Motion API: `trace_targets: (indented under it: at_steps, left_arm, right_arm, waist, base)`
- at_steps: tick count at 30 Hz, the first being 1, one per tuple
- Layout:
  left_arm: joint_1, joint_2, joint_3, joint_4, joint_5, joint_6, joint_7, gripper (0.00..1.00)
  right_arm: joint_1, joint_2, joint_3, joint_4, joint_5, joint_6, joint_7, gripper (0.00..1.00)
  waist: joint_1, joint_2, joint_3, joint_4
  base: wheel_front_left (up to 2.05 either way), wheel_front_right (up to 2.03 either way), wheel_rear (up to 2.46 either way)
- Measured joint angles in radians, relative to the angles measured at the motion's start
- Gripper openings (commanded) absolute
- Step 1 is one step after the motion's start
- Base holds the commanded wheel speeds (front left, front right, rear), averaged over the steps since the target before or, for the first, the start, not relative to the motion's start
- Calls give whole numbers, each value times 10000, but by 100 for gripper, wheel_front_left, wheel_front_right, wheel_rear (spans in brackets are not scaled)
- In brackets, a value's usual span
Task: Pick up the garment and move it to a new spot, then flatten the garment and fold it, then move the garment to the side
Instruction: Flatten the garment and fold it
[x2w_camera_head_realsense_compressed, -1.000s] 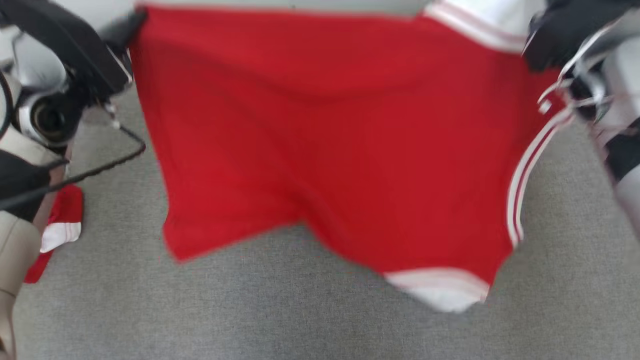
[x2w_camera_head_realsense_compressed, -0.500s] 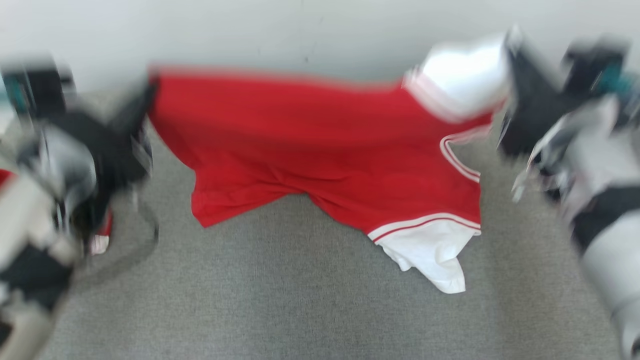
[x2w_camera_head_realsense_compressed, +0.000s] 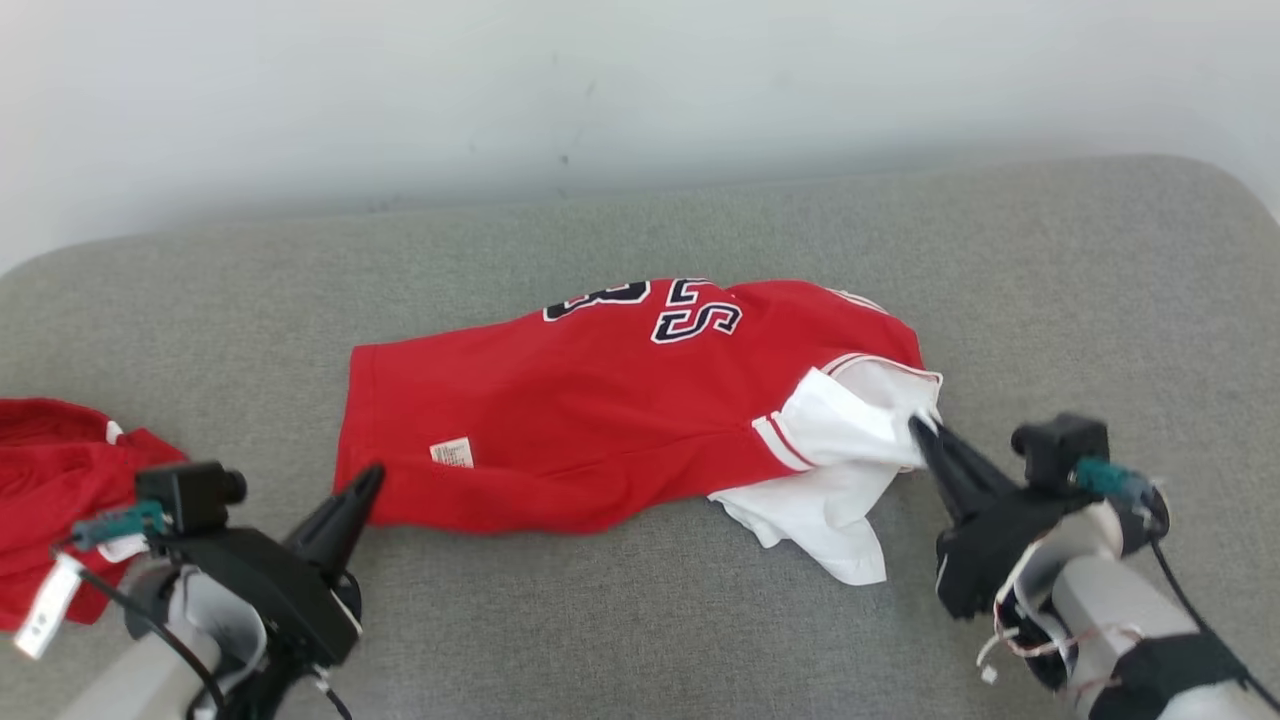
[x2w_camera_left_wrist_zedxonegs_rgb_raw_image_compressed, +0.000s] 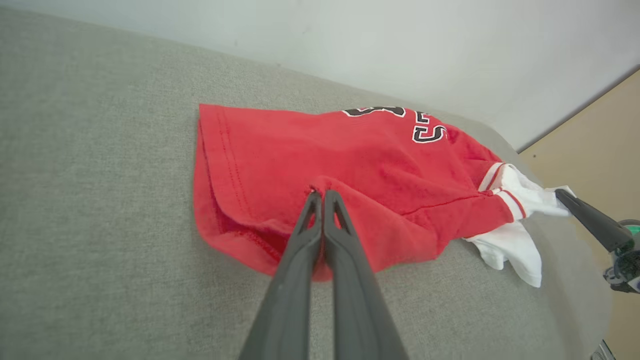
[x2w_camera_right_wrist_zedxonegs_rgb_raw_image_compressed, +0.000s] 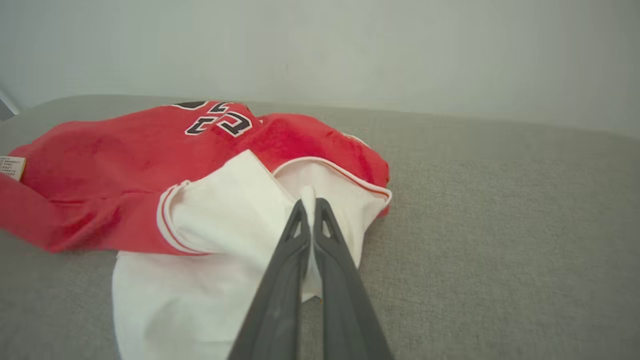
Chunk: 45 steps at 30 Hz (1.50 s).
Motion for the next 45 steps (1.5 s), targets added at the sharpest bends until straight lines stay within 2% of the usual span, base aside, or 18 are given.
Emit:
trace_targets:
  at_steps: [7, 10, 21, 26, 35, 44, 45]
  left_arm:
    - [399, -347, -430, -33, 230, 90, -265, 0]
    - [581, -343, -771, 105, 656, 163, -263, 0]
    - [949, -67, -696, 52, 654, 337, -554, 0]
    - [1535, -52, -865, -12, 535, 336, -364, 0]
    - [1939, 90, -761, -339, 253, 430, -305, 0]
    - [2174, -61, -1151, -495, -142, 431, 627, 0]
    - [2174, -67, -1185, -497, -150, 441, 748, 16]
  right_arm:
    - [688, -38, -2, -42, 58, 0, -2, 0]
    - [911, -121, -35, -134, 109, 2, -6, 0]
    - [1849, -869, -270, -1183, 1154, 2, -12, 0]
    - [2421, -1091, -65, -1574, 1661, 6, -12, 0]
    - [2766, -1553, 201, -2036, 1850, 10, -12, 0]
    - [2907, -1739, 222, -2207, 1939, 10, -12, 0]
    - [2902, -1745, 228, -2228, 1939, 10, -12, 0]
  waist:
    - [1, 1, 295, -102]
    - [3, 2, 338, -92]
    - [2, 2, 34, 132]
    - [3, 1, -49, 152]
    - [2, 1, -278, 99]
    - [2, 2, -308, 327]
    - [2, 1, -309, 358]
  base:
    - [0, 0, 0]
    - [0, 0, 0]
    - [0, 0, 0]
    - [0, 0, 0]
    - [0, 0, 0]
    - [0, 0, 0]
    - [0, 0, 0]
